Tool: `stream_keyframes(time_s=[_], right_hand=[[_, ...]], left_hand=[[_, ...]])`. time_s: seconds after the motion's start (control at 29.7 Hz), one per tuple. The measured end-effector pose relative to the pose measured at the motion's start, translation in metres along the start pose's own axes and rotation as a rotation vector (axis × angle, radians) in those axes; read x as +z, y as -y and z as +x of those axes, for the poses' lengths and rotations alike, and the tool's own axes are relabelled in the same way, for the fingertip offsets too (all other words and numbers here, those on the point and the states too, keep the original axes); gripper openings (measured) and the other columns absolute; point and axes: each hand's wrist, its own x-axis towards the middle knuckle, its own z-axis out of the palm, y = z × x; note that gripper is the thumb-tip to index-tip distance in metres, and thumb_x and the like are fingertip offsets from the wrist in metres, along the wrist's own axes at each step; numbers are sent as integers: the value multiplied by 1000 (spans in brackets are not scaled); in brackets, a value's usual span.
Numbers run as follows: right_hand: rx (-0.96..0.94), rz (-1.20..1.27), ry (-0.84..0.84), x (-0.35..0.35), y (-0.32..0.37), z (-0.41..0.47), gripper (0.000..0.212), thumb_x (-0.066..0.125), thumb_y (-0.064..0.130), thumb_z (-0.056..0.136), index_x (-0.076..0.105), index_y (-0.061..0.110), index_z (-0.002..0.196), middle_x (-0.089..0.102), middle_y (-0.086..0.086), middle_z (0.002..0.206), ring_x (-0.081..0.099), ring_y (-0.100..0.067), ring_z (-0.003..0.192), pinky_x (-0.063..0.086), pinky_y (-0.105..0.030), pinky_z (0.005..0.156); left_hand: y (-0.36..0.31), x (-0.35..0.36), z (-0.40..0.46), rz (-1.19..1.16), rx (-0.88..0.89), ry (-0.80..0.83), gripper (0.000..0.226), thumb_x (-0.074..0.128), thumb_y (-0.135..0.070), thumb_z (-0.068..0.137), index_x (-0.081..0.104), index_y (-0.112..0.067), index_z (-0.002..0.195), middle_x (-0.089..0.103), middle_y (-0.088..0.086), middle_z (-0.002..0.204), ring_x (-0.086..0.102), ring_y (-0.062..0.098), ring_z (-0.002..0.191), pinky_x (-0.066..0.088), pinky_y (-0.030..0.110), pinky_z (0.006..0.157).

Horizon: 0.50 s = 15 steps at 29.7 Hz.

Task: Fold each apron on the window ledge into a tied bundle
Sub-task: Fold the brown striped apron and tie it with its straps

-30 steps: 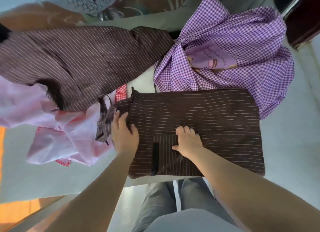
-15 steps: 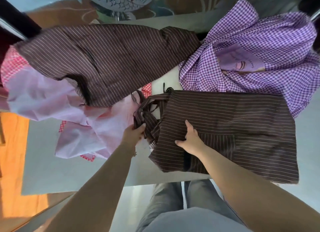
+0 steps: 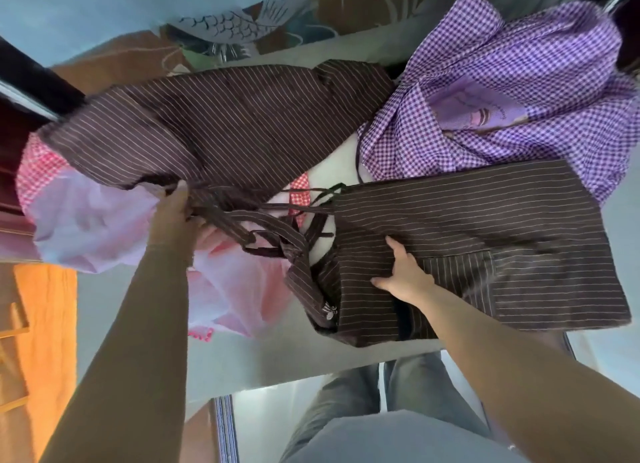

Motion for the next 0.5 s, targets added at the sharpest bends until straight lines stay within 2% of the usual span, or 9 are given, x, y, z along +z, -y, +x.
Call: stream_keyframes(time_s=[0.07, 0.1, 0.17, 0.2, 0.24, 0.3, 0.34, 0.37, 0.5], right_hand=[[1, -23, -7, 0, 1, 1, 99, 73, 37, 81, 2, 43, 149, 35, -4, 150, 42, -30, 132, 24, -58, 112], [0, -28, -4, 0, 2, 1, 100, 73, 37, 81, 1, 43, 149, 33, -5, 150, 41, -30, 133, 24, -58, 112], [5, -38, 0, 0, 4, 1, 102, 74, 37, 81, -2, 44, 149, 32, -7, 151, 41, -31, 133, 27, -58, 111], [13, -50, 0, 0, 5, 1, 103, 74, 38, 81, -4, 45, 149, 32, -7, 151, 41, -31, 132, 28, -58, 111], [21, -63, 1, 0, 6, 1, 104, 73, 38, 81, -5, 45, 148, 31, -7, 151, 41, -31, 132, 28, -58, 111], [35, -75, 0, 1, 10, 0, 105, 73, 37, 81, -7, 45, 148, 31, -7, 151, 41, -30, 132, 27, -57, 111], [41, -75, -4, 1, 12, 1, 105, 73, 37, 81, -8, 45, 148, 31, -7, 151, 41, -31, 132, 26, -57, 111], [48, -77, -9, 2, 13, 0, 106, 73, 36, 82, -8, 45, 148, 31, -7, 151, 41, -31, 133, 25, -57, 112], [64, -104, -34, 3, 15, 0, 105, 72, 36, 83, -11, 45, 148, 31, -9, 151, 42, -32, 131, 25, -57, 111]], left_hand=[[21, -1, 1, 719, 92, -229, 54, 57, -49, 88, 51, -9, 124, 55, 16, 126, 55, 31, 111, 46, 48, 97], [32, 3, -8, 876, 158, -348, 54, 55, -46, 91, 45, -9, 128, 48, 17, 132, 49, 35, 118, 41, 50, 100], [52, 16, -35, 801, 320, -415, 36, 54, -42, 92, 51, -13, 113, 51, 14, 124, 49, 35, 113, 43, 51, 96], [64, 26, -49, 768, 372, -313, 27, 54, -42, 91, 54, -17, 102, 56, 9, 113, 53, 29, 105, 47, 50, 93], [81, 32, -58, 839, 399, -130, 22, 54, -43, 90, 56, -22, 94, 57, 1, 105, 55, 21, 99, 49, 46, 92], [107, 47, -81, 1098, 404, 256, 28, 55, -48, 87, 59, -25, 103, 50, -11, 105, 49, 10, 102, 42, 34, 98], [117, 51, -88, 1174, 398, 368, 36, 57, -50, 86, 58, -23, 110, 47, -12, 106, 46, 10, 105, 40, 33, 97], [126, 54, -91, 1189, 393, 421, 38, 60, -50, 86, 58, -21, 110, 46, -10, 105, 44, 11, 105, 40, 32, 95], [118, 58, -107, 1146, 474, 425, 19, 61, -31, 89, 58, -14, 80, 53, -2, 85, 47, 17, 91, 44, 34, 84]])
